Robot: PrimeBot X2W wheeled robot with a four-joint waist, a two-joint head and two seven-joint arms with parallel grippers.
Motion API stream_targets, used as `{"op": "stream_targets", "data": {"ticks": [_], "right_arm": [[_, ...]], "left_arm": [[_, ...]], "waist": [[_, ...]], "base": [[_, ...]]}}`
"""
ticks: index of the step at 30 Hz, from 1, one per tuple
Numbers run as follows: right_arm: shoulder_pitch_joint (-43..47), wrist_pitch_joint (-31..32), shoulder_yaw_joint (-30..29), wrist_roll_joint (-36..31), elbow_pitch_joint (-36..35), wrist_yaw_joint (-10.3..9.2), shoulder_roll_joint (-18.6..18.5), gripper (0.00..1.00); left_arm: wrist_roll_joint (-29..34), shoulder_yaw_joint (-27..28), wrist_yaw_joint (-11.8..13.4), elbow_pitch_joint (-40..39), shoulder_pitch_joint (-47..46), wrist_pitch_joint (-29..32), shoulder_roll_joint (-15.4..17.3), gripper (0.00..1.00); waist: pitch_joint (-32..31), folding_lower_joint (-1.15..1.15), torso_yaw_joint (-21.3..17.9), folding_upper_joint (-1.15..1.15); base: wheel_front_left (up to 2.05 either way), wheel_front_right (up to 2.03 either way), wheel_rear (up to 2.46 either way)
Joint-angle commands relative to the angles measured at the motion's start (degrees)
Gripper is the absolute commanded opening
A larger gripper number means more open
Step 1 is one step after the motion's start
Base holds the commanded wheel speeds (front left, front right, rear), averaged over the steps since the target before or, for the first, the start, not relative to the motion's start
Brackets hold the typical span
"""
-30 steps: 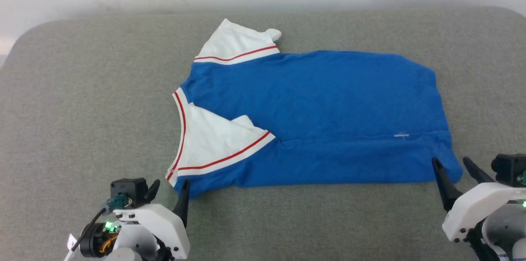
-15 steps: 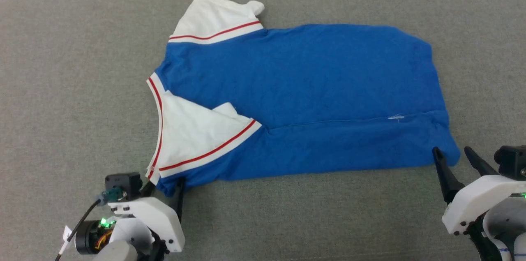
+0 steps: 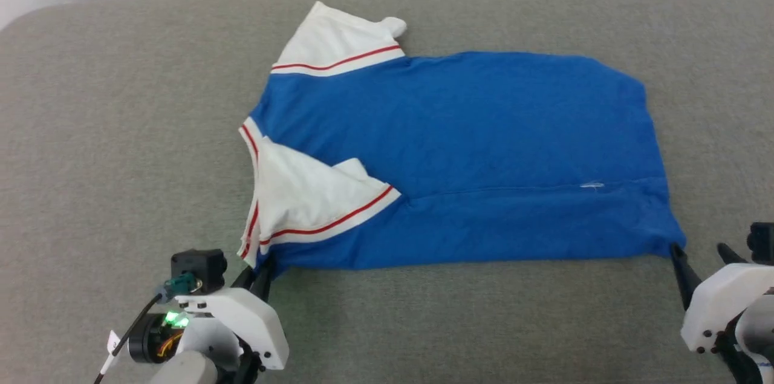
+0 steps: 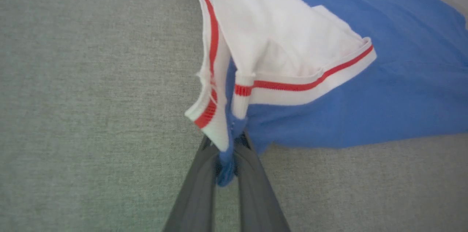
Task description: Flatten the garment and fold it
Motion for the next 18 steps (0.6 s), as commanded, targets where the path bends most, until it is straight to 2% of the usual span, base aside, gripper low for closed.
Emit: {"op": "stream_targets", "data": {"ticks": [1,8,16,17,18], "right_arm": [[-1.81,0.67,-0.91,-0.61,1.54,-0.11,0.25,1.0],[-6.95,2.7,-2.2,-1.95,9.43,-0.11,1.36,1.0],[-10.54,1.74,-3.57,-4.66,17.98,-0.11,2.64,1.0],[-10.69,1.65,-3.66,-4.69,18.86,-0.11,2.66,0.45],[-10.84,1.22,-4.02,-4.96,19.47,-0.11,2.58,0.0]], "left_arm": [[1.07,-0.22,0.42,-1.49,0.4,-0.3,0.46,0.0],[1.95,-1.02,1.31,-6.63,0.52,0.69,1.19,0.0],[2.57,-1.34,1.52,-7.26,-0.27,0.99,1.79,0.0],[2.54,-1.31,1.48,-7.16,-0.33,0.98,1.87,0.0],[2.49,-1.26,1.44,-7.03,-0.38,0.98,1.94,0.0]], "waist": [[-0.73,0.0,2.15,0.0],[1.82,0.0,3.3,0.0],[3.52,0.0,3.43,0.0],[3.52,0.0,3.38,0.0],[3.42,0.0,3.3,0.0]], "base": [[0.0,0.0,0.0],[0.0,0.0,0.0],[0.0,0.0,0.0],[0.0,0.0,0.0],[0.0,0.0,0.0]]}}
